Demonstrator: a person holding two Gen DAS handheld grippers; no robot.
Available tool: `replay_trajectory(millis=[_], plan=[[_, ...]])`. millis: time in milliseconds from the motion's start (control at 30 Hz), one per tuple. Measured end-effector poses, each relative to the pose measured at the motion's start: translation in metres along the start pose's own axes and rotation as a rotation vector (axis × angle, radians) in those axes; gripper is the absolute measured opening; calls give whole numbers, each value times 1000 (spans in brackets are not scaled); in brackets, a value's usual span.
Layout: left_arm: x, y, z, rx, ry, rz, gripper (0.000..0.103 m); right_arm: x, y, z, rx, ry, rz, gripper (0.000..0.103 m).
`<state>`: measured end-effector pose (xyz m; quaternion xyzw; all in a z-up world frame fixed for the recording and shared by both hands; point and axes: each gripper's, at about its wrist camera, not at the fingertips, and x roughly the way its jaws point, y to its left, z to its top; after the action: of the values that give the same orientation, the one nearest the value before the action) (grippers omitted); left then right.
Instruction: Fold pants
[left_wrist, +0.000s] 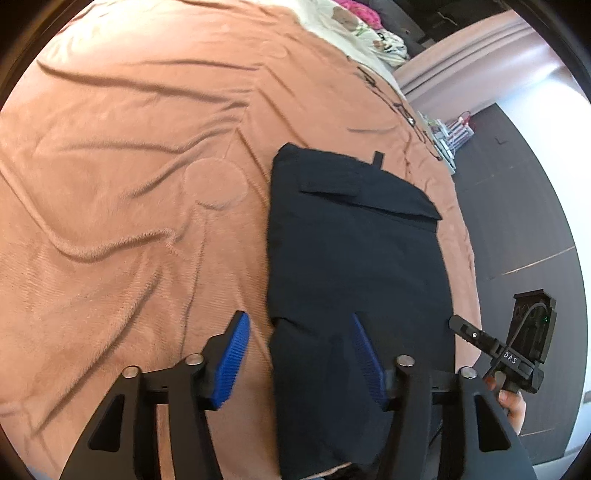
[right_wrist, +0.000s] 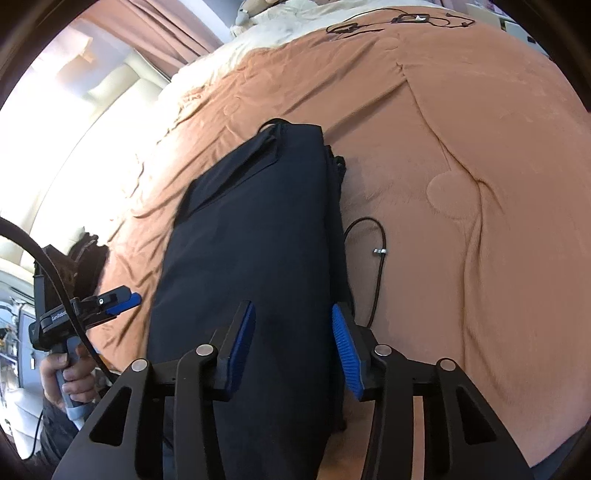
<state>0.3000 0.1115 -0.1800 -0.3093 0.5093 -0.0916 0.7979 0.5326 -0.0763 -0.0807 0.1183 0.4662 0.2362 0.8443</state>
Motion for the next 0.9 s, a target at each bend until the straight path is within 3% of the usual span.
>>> replay_trajectory(millis=[167,267,333,433,600,733,800,867,900], plan=[[14,8,3,-11,21,6,44,13,-2,6,-5,16,4,34],[23,8,7,-9,35,-2,31,19,-1,10,-21,21,21,18],[29,4,11,1,42,-7,22,22,0,12,-31,16,25,3],[30,0,16,24,30,1,15,22,-2,14,-34,-4,38,0],[25,4,23,-5,-3,-37,15,14,-11,12,-20,-29,28,0],[24,6,17,-5,24,-37,18,12,-18,8,1,-4,21,0],[26,8,14,-10,47,-30,30,11,-18,8,8,6,22,1],[27,10,12,-16,63,-33,35,6,-19,9,14,2,33,4],[28,10,11,-17,71,-37,36,5,-20,9,15,3,31,11]])
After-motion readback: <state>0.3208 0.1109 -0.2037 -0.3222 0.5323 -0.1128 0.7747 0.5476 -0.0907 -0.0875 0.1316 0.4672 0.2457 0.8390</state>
